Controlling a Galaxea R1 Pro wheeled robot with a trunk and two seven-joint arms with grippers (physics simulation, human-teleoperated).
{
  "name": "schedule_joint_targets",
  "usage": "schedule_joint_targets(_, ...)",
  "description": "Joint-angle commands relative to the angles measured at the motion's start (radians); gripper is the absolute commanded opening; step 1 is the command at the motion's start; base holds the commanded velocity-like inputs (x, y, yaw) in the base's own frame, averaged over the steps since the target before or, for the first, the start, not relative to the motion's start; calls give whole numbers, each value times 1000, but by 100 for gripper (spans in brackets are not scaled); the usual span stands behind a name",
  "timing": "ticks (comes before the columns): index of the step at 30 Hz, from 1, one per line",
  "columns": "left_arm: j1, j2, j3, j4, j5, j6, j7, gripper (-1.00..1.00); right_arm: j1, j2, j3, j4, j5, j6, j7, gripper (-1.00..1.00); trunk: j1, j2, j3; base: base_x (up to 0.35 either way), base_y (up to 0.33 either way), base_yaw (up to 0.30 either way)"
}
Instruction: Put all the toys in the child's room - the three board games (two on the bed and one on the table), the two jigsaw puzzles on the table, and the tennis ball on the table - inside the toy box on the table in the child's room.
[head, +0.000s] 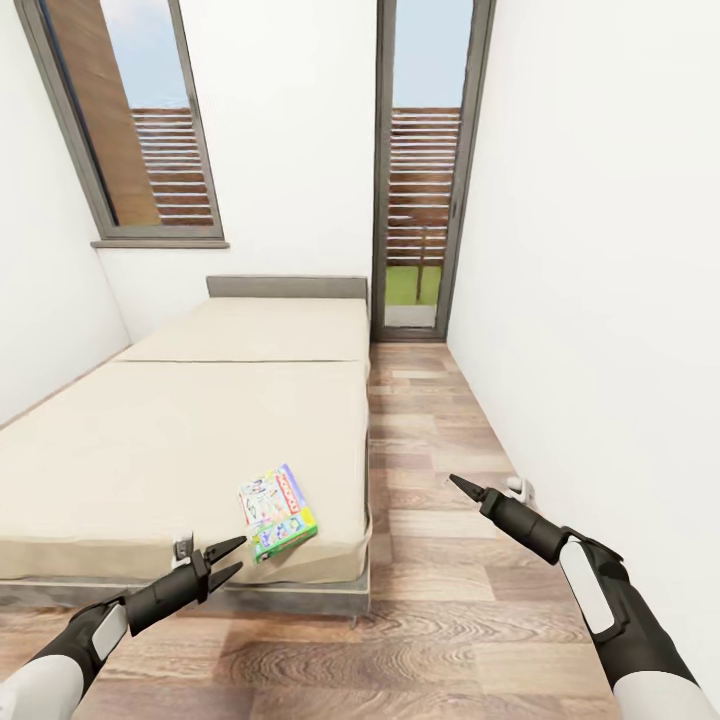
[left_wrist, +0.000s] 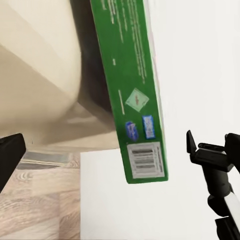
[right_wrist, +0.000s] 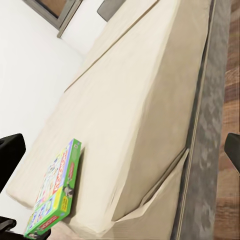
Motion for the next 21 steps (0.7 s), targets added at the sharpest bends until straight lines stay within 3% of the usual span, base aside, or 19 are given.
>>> schedule_joint_targets(1,0,0,-1,0,4,10,-2,100,-1,0,-1,0,-6,7,1,100,0,0,-1,116,-115,0)
schedule_joint_targets(21,0,-1,-2,-1,4,11,-3,100,-1,0,-1,0,-6,7,2,100,0,0,-1,18,-23,0)
